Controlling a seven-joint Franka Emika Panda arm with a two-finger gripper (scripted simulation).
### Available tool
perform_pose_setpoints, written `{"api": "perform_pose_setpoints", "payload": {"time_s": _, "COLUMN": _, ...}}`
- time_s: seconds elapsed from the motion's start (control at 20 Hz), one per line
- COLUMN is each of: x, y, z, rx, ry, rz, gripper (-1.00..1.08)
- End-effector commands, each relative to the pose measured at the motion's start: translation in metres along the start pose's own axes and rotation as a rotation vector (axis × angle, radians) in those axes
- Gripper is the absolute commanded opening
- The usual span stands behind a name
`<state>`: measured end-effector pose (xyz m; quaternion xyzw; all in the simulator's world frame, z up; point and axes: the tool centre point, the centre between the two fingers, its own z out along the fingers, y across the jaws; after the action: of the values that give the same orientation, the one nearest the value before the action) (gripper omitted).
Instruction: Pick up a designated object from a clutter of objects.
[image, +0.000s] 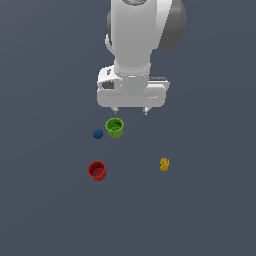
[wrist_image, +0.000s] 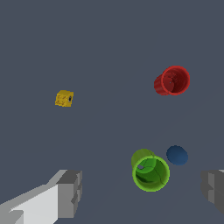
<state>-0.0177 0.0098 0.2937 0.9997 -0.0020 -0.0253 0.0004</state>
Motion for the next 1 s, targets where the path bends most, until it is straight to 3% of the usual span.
{"api": "perform_pose_setpoints", "payload": {"time_s": 0.0, "x": 0.0, "y": 0.0, "z": 0.0, "rx": 0.0, "ry": 0.0, "rz": 0.0, "gripper": 1.0}}
{"api": "perform_pose_setpoints", "payload": {"time_s": 0.5, "x": 0.007, "y": -0.017, "z": -0.02, "rx": -0.005, "ry": 0.037, "rz": -0.01, "gripper": 1.0}}
{"api": "perform_pose_setpoints", "payload": {"time_s": 0.95, "x": 0.015, "y": -0.024, "z": -0.007, "rx": -0.006, "ry": 0.037, "rz": 0.005, "gripper": 1.0}}
